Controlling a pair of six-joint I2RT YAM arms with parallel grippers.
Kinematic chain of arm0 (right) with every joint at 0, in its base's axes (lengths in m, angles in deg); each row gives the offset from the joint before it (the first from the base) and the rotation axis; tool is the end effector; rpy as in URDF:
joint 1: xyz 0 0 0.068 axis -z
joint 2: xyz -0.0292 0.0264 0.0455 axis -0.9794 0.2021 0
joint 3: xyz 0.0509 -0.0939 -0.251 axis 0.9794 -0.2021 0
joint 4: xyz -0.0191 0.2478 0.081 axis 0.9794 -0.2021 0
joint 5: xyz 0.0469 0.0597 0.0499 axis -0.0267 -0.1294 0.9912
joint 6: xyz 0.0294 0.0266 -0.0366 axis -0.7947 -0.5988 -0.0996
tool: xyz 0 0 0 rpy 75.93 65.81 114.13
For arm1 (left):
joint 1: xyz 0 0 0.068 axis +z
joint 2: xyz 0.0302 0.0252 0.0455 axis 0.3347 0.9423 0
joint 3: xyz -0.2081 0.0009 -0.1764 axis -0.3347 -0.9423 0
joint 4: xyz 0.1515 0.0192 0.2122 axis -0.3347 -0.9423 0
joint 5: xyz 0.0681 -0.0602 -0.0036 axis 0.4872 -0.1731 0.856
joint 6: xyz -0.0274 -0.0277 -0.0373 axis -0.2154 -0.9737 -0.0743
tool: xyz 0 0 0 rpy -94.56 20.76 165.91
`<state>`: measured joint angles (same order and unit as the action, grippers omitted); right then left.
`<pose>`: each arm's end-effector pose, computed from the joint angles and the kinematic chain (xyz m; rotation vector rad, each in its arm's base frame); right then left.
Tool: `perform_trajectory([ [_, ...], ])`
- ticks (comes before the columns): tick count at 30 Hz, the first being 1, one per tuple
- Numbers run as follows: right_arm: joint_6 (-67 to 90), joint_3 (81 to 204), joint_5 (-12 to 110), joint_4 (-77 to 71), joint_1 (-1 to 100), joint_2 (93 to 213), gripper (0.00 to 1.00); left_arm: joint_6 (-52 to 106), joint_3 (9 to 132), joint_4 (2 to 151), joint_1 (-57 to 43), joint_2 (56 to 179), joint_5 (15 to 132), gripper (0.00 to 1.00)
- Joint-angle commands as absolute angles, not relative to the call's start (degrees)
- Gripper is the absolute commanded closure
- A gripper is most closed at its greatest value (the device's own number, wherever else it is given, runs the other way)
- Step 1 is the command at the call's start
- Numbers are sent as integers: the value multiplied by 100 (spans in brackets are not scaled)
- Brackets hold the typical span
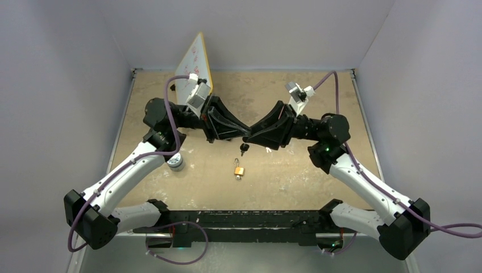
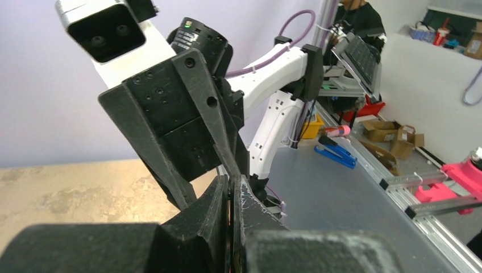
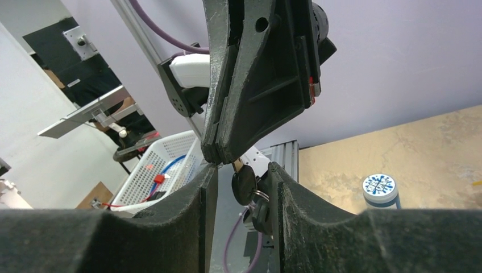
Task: Unlock with the key
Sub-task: Pick up the key from the center of the board.
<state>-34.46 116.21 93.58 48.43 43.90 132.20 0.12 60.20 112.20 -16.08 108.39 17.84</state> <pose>0.1605 0.1444 0.4162 -0.8240 1.0800 1.7166 0.1755 -0.1653 0.4441 1.1296 1.0313 -1.6112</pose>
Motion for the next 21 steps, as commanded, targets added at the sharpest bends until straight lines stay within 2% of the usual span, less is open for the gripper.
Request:
perform_trajectory([
  [1, -3087, 11993, 9371, 4689, 4395, 13249, 61, 333, 6357, 10646, -1579, 10803, 2432, 100],
  [4, -2680, 12031, 9234, 4195, 4397, 13161, 63, 546, 6444, 10034, -1585, 10730, 2989, 100],
  [8, -2152, 12098, 9051, 3496, 4397, 13047, 70, 657, 6415, 9747, -1586, 10592, 3336, 100],
  [11, -2130, 12018, 9041, 3580, 4392, 13012, 81, 679, 6407, 9700, -1583, 10574, 3349, 100],
  [19, -2281, 11970, 8905, 3839, 4396, 13050, 100, 704, 6353, 9703, -1579, 10547, 3382, 100],
  [21, -2286, 11909, 8795, 3848, 4398, 13038, 100, 756, 6389, 9499, -1586, 10539, 3579, 99],
])
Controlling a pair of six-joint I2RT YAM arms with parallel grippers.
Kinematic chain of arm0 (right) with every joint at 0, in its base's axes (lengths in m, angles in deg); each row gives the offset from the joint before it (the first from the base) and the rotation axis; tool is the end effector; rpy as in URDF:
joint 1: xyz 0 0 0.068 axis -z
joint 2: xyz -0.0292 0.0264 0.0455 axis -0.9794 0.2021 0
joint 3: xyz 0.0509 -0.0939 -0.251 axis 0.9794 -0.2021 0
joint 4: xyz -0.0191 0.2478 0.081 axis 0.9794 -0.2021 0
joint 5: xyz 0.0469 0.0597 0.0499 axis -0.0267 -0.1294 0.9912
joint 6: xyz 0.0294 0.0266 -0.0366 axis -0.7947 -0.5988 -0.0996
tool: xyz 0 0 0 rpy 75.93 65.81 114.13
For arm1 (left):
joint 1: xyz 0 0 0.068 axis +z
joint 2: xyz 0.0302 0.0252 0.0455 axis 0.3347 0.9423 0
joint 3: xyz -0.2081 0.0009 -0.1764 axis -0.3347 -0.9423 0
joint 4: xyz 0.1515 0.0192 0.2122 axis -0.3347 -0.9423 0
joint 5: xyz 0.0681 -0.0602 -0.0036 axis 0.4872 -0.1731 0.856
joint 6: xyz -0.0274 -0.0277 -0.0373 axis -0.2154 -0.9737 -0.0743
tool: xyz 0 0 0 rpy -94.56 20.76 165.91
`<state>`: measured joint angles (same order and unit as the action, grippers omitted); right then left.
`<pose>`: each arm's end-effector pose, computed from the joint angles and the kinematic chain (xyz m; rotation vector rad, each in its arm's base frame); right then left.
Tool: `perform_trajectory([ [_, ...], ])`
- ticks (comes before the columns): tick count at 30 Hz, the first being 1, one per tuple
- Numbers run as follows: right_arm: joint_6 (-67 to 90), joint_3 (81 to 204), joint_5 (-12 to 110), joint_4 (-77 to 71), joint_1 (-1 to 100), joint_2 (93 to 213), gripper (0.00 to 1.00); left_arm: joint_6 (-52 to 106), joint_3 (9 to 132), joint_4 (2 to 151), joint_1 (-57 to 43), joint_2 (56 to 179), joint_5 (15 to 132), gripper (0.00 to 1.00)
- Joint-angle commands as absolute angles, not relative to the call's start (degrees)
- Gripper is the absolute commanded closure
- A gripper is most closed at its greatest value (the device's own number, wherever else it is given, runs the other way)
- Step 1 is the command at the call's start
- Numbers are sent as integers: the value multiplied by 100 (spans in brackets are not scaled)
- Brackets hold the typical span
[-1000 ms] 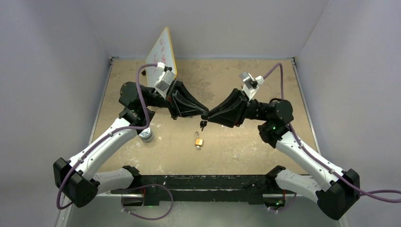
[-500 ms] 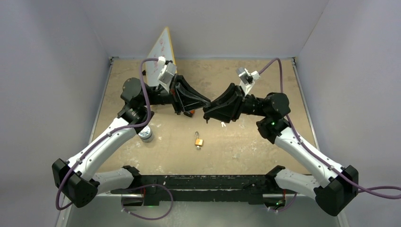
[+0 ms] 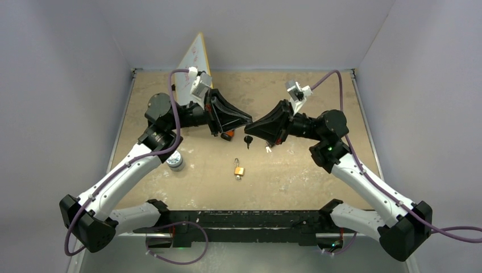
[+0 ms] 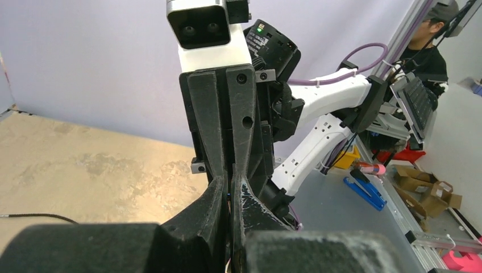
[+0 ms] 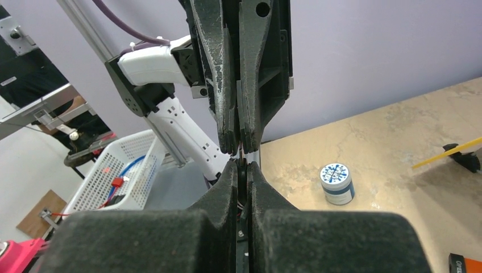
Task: Unlock with the key
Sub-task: Pick up the key from the center of the board, then pick up the lock from the center of the board.
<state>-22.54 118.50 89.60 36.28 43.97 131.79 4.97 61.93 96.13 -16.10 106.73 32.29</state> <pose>0.1684 0.1476 0.4152 -0.7970 1.1404 1.5601 0.1833 -0.1649 0.4405 0.8629 1.2517 -1.5116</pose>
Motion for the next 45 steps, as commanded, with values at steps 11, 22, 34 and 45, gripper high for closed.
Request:
perform_trajectory([
  [11, -2097, 10496, 7412, 3209, 4399, 12907, 100, 1893, 6725, 6868, -1582, 10331, 6853, 16],
  [22, -2645, 9278, 4959, 1626, 4401, 12699, 100, 2129, 7430, 4971, -2015, 12433, 9422, 27],
  [34, -2780, 9112, 4262, 969, 4404, 12699, 100, 2065, 8373, 4120, -2142, 14811, 10353, 13],
  [45, -2674, 9319, 4221, 943, 4414, 13058, 100, 2104, 8451, 4166, -1839, 15701, 9789, 15],
])
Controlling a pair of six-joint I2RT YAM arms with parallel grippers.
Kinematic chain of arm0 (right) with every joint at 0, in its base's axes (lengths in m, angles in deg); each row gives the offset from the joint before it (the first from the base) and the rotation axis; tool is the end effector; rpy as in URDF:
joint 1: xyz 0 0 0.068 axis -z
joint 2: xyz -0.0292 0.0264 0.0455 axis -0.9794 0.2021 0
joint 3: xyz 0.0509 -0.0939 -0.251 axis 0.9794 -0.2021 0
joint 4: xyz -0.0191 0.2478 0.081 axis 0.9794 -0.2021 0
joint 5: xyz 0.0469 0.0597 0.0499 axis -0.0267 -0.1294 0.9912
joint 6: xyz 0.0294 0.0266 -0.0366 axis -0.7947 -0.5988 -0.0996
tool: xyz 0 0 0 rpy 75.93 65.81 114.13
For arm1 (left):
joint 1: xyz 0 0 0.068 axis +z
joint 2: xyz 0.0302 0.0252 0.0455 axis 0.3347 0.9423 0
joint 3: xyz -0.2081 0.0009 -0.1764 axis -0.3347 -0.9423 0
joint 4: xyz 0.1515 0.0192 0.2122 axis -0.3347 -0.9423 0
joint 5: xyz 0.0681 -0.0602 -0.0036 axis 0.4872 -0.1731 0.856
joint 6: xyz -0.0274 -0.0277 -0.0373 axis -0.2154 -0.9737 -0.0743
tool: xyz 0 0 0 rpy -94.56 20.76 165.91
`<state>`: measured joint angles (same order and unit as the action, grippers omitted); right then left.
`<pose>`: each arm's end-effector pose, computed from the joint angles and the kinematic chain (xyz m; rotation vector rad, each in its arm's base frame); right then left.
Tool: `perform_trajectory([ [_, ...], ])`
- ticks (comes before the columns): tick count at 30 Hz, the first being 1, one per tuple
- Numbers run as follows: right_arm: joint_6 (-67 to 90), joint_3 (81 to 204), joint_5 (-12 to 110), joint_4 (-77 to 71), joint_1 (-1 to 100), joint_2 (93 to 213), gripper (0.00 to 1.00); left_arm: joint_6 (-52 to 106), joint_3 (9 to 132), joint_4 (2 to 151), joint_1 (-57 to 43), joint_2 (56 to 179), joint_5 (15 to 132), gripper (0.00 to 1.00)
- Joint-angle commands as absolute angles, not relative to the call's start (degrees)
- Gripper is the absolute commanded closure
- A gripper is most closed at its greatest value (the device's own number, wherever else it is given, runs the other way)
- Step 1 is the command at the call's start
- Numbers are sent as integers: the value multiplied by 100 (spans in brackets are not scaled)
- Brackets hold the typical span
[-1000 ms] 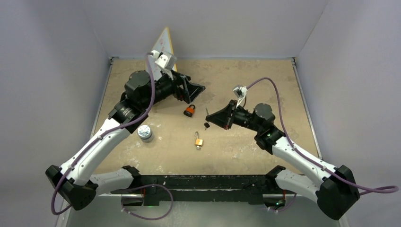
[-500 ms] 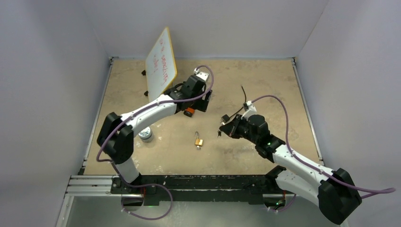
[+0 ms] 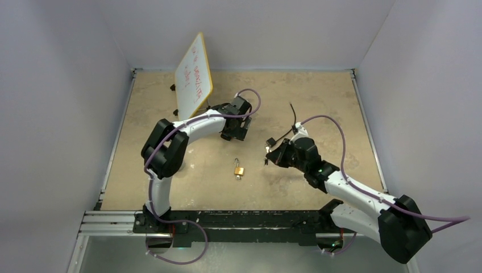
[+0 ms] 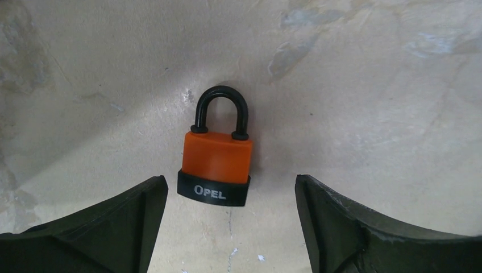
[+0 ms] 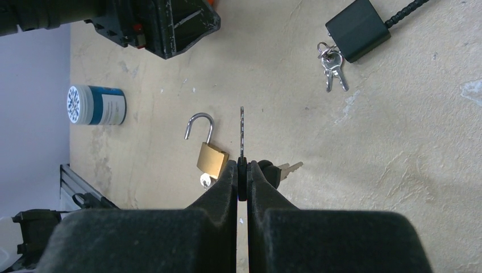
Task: Unlock with the key
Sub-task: Pick up the lock from the center of the board.
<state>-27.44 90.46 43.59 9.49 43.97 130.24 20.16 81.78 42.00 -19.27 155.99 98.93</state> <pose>0.1787 0.1241 0.2051 0.1814 2.0863 0.9344 0.3318 -0.2536 0.1845 0.3740 2.5678 0.0515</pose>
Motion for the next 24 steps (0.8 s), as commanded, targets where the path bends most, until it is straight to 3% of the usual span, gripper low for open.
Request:
perform_trajectory([
  [1, -2673, 9325, 4216, 943, 4415, 13068, 100, 2088, 8453, 4162, -1825, 15749, 9766, 16],
  [6, -2658, 9362, 4218, 918, 4415, 13110, 100, 1879, 8470, 4102, -1635, 15943, 9611, 19],
  [8, -2653, 9381, 4206, 900, 4415, 13136, 100, 1792, 8471, 4083, -1540, 15984, 9504, 25],
  [12, -2640, 9410, 4234, 898, 4415, 13194, 100, 1680, 8492, 4030, -1464, 16022, 9065, 53],
  [15, -2607, 9447, 4283, 931, 4414, 13232, 100, 1695, 8594, 3801, -1457, 16023, 8994, 83],
  [17, -2548, 9479, 4383, 1020, 4415, 13271, 100, 1719, 8751, 3527, -1470, 15996, 9048, 96],
  [24, -2249, 9663, 5166, 1910, 4362, 13710, 100, 1410, 10112, 1610, -1866, 15889, 10590, 100],
])
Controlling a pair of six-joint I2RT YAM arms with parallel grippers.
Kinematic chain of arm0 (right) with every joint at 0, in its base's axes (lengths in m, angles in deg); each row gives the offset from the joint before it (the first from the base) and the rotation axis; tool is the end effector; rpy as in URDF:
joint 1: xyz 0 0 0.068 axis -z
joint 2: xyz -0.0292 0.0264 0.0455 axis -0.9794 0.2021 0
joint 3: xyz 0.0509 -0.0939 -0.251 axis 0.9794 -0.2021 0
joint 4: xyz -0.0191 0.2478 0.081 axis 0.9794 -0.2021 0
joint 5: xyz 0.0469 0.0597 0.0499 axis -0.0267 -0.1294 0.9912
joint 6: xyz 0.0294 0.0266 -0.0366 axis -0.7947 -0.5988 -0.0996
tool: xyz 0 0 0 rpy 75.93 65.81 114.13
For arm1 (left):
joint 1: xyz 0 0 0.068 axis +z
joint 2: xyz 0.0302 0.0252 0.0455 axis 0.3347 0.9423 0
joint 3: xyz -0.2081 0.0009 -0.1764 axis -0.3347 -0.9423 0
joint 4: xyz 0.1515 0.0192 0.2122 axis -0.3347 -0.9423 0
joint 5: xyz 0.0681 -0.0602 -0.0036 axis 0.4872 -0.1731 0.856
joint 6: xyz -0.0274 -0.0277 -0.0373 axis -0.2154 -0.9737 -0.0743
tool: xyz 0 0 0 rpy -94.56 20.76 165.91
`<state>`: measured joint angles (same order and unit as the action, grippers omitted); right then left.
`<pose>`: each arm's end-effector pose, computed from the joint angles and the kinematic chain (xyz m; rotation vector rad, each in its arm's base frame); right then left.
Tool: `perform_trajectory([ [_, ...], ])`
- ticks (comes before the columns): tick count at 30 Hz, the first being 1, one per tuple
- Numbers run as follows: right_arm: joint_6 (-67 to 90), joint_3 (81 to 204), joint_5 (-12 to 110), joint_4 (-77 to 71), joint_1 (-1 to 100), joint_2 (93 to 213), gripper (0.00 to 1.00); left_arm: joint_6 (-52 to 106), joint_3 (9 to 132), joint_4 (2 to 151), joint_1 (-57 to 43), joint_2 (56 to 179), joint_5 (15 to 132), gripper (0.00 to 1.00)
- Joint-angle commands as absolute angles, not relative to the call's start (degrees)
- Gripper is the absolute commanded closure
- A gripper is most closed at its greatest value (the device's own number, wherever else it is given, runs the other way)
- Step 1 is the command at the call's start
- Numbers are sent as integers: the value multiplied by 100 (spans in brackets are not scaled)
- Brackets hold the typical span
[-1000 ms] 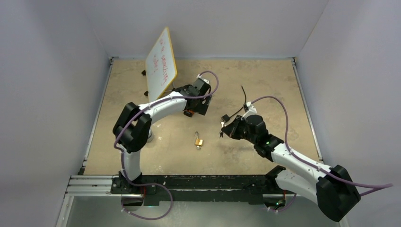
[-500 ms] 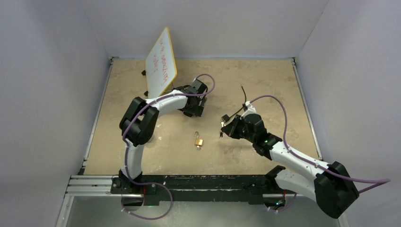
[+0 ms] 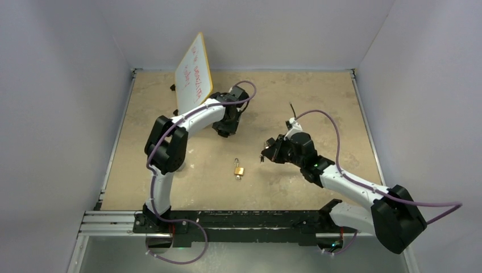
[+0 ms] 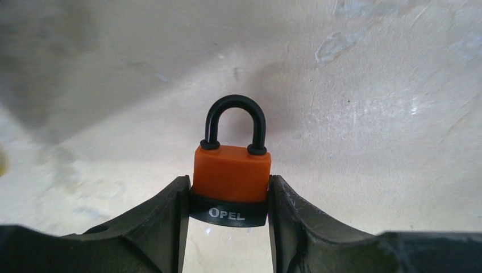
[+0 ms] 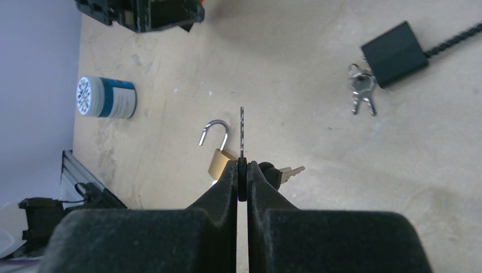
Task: Unlock with the key
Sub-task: Pick up the lock from the center of the board, then unlock the lock.
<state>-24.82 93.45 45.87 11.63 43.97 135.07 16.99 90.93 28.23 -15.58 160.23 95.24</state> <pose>0.1915 0.1346 0.2091 0.1054 2.0877 0.9459 0.3524 -0.2379 0.1899 0.2809 2.7431 0.0834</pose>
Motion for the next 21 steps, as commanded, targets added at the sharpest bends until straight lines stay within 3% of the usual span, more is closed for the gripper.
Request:
perform_trajectory([
  [1, -2235, 9733, 5145, 1908, 4301, 13804, 100, 1293, 10297, 1340, -1962, 15887, 10856, 100],
  [7, -2263, 9861, 5014, 2456, 3883, 13992, 100, 103, 11516, -627, -2442, 15970, 12321, 100],
  [10, -2443, 9798, 5170, 2864, 3858, 14045, 100, -211, 11535, -735, -2572, 15793, 12699, 100],
  [21, -2624, 10134, 5954, 3596, 3622, 14571, 100, -706, 11539, -670, -2621, 15608, 12235, 100],
])
